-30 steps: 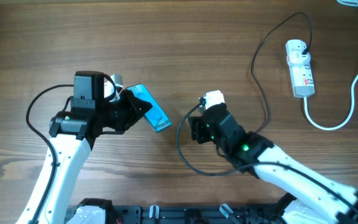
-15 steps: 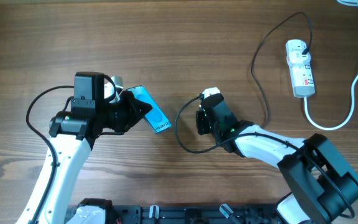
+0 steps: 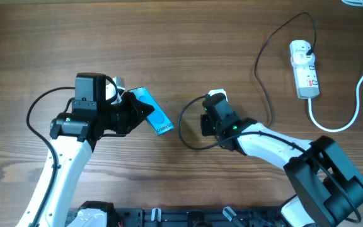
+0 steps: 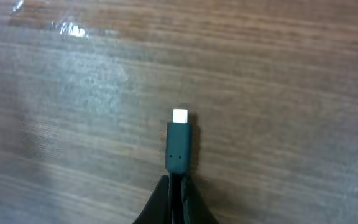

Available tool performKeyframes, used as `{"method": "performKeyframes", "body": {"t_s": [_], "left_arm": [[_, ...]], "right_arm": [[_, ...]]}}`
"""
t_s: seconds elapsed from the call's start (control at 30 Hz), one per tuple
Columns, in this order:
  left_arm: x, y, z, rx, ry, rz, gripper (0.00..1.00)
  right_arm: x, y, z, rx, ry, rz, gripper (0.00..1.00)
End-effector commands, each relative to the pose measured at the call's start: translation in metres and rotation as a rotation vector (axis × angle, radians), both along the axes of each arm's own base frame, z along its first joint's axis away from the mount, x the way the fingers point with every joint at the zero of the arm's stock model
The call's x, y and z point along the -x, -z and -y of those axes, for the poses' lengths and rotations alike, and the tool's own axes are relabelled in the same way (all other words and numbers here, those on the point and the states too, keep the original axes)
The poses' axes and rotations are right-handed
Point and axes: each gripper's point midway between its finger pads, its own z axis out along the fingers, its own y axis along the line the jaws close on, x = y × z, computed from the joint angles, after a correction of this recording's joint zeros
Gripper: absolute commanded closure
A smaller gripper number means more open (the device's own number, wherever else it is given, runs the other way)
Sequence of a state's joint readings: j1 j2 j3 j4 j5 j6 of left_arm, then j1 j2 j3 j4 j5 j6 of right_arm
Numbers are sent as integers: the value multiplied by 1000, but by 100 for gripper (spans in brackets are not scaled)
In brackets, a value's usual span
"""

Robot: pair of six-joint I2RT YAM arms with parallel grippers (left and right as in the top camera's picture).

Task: Plug charger to phone and switch on socket
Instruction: 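Release the phone with the right gripper and grasp the black USB-C plug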

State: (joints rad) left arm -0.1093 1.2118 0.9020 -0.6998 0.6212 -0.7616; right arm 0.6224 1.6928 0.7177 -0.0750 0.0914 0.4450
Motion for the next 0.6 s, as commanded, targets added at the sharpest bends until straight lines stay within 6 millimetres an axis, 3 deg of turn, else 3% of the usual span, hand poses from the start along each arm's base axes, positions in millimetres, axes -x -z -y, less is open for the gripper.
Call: {"method": "performKeyframes", "body": {"t_s": [0.0, 0.07, 0.1, 0.13, 0.27, 0.33, 0.47, 0.57], "left_arm": [[-2, -7, 0, 13, -5, 17, 96], [-1, -6, 0, 12, -5, 10, 96], [-1, -6, 0, 12, -5, 10, 96], [-1, -6, 0, 12, -5, 10, 96], [-1, -6, 0, 12, -5, 10, 96], [-1, -6, 0, 12, -5, 11, 96], [-1, -6, 1, 19, -2, 9, 96], [0, -7, 1, 23, -1, 7, 96]], "right_arm": [[39, 14, 0, -32, -37, -170, 96], [36, -12, -2, -65, -23, -135, 96], [42, -8, 3, -50, 1, -169, 88], [48, -2, 7, -37, 18, -199, 59], [52, 0, 10, -23, 16, -216, 44], [56, 6, 13, 18, -41, -225, 45], [72, 30, 18, 141, -79, -267, 61], [78, 32, 25, 172, -74, -286, 86]]}}
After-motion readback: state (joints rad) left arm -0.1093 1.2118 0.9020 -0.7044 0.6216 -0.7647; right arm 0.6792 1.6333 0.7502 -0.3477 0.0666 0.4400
